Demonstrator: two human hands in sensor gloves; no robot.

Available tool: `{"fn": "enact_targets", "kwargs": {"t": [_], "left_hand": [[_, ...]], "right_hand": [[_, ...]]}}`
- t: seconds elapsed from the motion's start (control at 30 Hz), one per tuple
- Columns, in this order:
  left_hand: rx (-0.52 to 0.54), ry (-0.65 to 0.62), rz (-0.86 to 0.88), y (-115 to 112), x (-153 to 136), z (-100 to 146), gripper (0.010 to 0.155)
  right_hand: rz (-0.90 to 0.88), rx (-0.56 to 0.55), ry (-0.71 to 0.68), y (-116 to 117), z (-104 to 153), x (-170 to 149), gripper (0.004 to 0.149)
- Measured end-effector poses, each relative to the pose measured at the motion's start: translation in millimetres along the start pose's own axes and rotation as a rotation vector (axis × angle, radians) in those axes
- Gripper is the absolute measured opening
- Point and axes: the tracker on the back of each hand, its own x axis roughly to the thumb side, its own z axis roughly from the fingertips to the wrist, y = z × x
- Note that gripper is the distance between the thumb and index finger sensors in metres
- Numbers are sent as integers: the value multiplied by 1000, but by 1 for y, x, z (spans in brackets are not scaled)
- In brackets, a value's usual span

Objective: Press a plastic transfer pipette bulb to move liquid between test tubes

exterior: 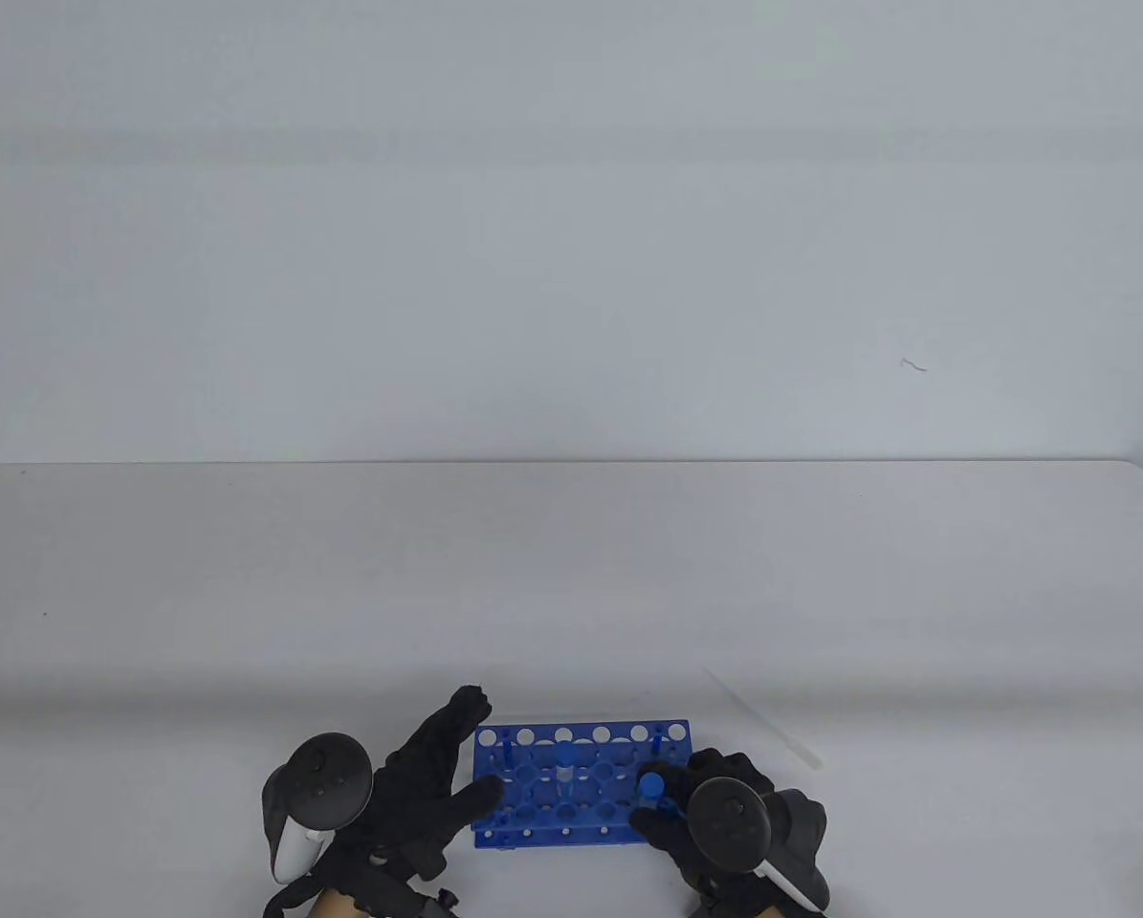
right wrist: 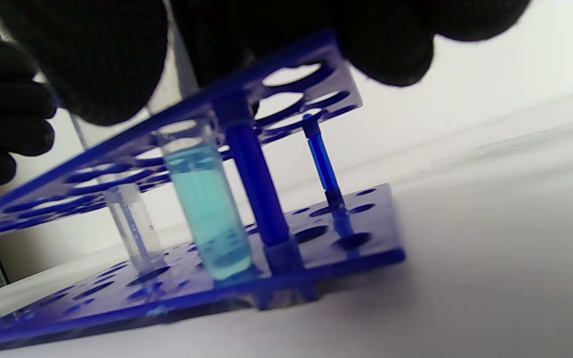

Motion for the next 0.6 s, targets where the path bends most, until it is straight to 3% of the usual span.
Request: {"fn": "enact_targets", "kwargs": {"t": [0.07,0.23,0.4,0.6], "left_hand": [[45,-78,-72,0,14,0,94],[119,-274,-445,-17,72,-3,74],[20,-312,-719,-61,106,-19,69],[-136,-266,-933,-105,110,-47,64]], "right_hand": [[-2,4,-2,0,0,0,50],[-10,18,-1,0,-1,0,49],[-16,18,1,0,-1,0,49],[-20,23,1,0,-1,-1,50]]}}
